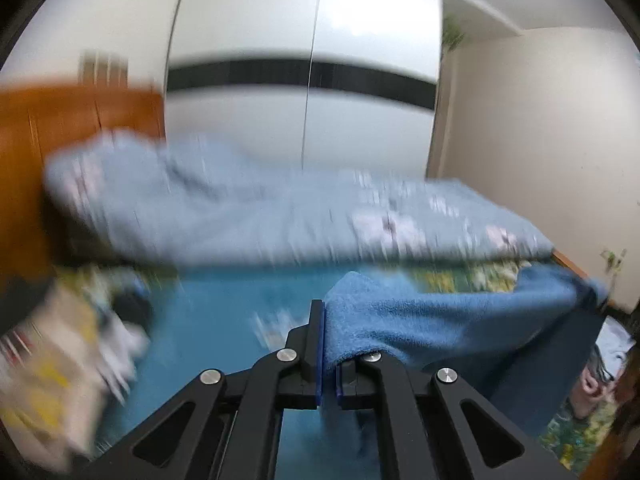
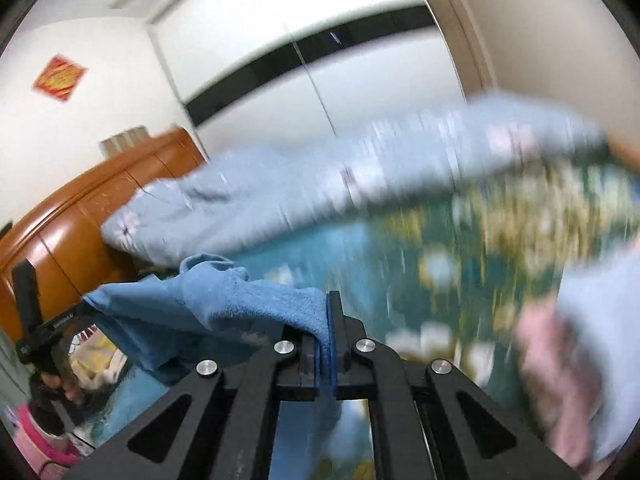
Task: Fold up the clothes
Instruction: 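Lift the shirt with both grippers and lay it flat on the blanket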
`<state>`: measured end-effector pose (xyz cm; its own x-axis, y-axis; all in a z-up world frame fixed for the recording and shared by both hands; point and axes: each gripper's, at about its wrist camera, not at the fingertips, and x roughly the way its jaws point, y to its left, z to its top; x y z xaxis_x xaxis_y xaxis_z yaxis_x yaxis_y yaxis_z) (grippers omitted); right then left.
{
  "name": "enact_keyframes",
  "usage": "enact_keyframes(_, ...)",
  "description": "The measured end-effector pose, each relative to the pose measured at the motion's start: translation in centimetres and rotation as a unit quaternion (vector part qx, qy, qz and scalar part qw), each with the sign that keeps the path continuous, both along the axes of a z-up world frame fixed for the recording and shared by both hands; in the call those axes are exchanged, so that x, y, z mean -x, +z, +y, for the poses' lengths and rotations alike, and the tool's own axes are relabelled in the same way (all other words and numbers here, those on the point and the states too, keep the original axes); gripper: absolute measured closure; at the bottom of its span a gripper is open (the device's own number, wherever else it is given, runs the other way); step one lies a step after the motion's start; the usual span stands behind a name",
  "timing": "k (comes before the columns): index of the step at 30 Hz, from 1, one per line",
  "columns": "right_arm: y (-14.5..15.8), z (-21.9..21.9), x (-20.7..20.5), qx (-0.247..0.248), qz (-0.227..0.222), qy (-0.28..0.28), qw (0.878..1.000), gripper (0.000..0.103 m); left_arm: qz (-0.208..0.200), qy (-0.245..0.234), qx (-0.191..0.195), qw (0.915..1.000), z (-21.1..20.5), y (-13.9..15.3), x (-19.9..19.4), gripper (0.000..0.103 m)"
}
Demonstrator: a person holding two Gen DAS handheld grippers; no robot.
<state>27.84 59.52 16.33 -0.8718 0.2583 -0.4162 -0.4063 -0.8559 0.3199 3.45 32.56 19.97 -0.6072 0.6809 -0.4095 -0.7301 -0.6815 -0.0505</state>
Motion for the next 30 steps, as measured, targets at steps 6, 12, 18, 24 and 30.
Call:
enact_keyframes(6, 10.4, -4.7, -2.1, -0.126, 0.083, 0.015, 0.988, 0.1, 0.089, 0.014, -0.061, 0.9941, -5.6, 9.0, -3.8, 0.099)
enact_keyframes(12, 15.6, -9.6, -6.1, -0.206, 0.134, 0.047, 0.968, 0.1, 0.16, 0.029, -0.094, 0.9822, -12.4, 12.8, -9.4, 0.099)
enact_keyframes(18, 18.3, -12.0, -7.9, -0.263, 0.143, 0.056, 0.953, 0.1, 0.203, 0.044, -0.072, 0.9757, -14.7, 13.9, -11.5, 0.095)
enact_keyframes(24, 17.2, -10.3, -1.5, -0.263, 0.05, 0.076, 0.961, 0.1, 0.14, 0.059, -0.011, 0.9883, -11.1, 9.2, -5.9, 0.095)
enact_keyframes(30, 5.9, -4.5, 10.7, -0.154, -0.101, 0.091, 0.979, 0.1, 0.011, 0.092, 0.1, 0.9907, -5.8, -4.6, 3.8, 0.095)
